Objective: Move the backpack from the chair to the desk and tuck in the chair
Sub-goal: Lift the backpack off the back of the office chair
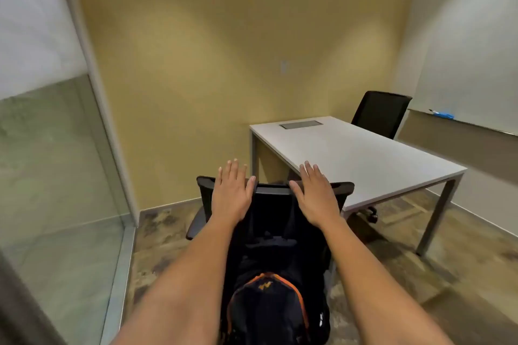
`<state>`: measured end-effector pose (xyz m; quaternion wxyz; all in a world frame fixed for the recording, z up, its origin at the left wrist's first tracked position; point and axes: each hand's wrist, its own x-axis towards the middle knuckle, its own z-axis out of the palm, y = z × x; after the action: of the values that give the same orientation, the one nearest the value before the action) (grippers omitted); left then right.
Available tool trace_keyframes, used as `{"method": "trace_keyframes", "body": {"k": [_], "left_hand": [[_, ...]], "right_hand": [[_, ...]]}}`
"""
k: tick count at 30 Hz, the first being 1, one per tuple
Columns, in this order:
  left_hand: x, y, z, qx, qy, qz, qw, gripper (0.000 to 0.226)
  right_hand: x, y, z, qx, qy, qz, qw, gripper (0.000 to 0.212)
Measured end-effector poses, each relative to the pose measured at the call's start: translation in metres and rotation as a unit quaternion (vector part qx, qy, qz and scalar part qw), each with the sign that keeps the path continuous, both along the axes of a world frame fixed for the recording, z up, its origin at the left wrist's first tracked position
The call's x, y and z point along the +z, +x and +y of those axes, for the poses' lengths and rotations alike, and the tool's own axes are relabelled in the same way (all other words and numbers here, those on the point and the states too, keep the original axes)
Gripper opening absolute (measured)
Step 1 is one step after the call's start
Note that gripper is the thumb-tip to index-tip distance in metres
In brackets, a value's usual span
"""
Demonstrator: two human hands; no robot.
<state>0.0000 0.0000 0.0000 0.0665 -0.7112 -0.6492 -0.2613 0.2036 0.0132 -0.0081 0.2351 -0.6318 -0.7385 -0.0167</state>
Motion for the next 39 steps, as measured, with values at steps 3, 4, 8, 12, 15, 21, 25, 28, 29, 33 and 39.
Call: {"method": "trace_keyframes", "body": {"k": [3, 4, 8, 12, 15, 21, 25, 28, 29, 33, 39], "left_hand": [[-0.009, -0.003, 0.002, 0.0, -0.004, 0.001, 1.0, 0.054], [-0.013, -0.004, 0.002, -0.004, -0.006, 0.003, 1.0, 0.053], [-0.028, -0.004, 0.003, -0.019, -0.002, -0.003, 1.0, 0.049], [-0.031, -0.003, 0.003, -0.028, 0.029, -0.034, 0.999, 0.043], [-0.029, -0.001, 0.003, -0.024, 0.048, -0.047, 0.997, 0.037], [-0.022, 0.003, 0.004, -0.007, 0.033, -0.06, 0.998, 0.033], [-0.016, 0.005, 0.009, 0.004, 0.007, -0.044, 0.999, 0.036], [-0.007, 0.007, 0.018, 0.026, -0.031, -0.037, 0.998, 0.042], [-0.003, 0.008, 0.022, 0.036, -0.047, -0.035, 0.998, 0.044], [0.006, 0.013, 0.032, 0.086, -0.104, -0.049, 0.99, 0.049], [0.028, 0.025, 0.05, 0.149, -0.254, -0.058, 0.954, 0.06]], "right_hand": [[-0.008, 0.0, -0.002, -0.007, -0.009, -0.012, 1.0, 0.066], [-0.012, 0.0, -0.004, -0.007, -0.014, -0.015, 1.0, 0.065], [-0.014, -0.003, -0.006, -0.014, 0.0, -0.003, 1.0, 0.06], [-0.015, -0.005, -0.008, -0.022, 0.006, 0.007, 1.0, 0.054], [-0.014, -0.006, -0.008, -0.027, 0.009, 0.007, 1.0, 0.051], [-0.006, -0.012, -0.006, -0.048, -0.026, 0.001, 0.999, 0.052], [0.003, -0.017, -0.002, -0.067, -0.078, -0.016, 0.995, 0.055], [0.01, -0.019, 0.0, -0.084, -0.112, -0.048, 0.989, 0.058], [0.013, -0.02, 0.001, -0.091, -0.123, -0.059, 0.986, 0.059], [0.024, -0.025, 0.009, -0.122, -0.163, -0.083, 0.976, 0.06], [0.036, -0.024, 0.023, -0.133, -0.24, -0.084, 0.958, 0.062]]}}
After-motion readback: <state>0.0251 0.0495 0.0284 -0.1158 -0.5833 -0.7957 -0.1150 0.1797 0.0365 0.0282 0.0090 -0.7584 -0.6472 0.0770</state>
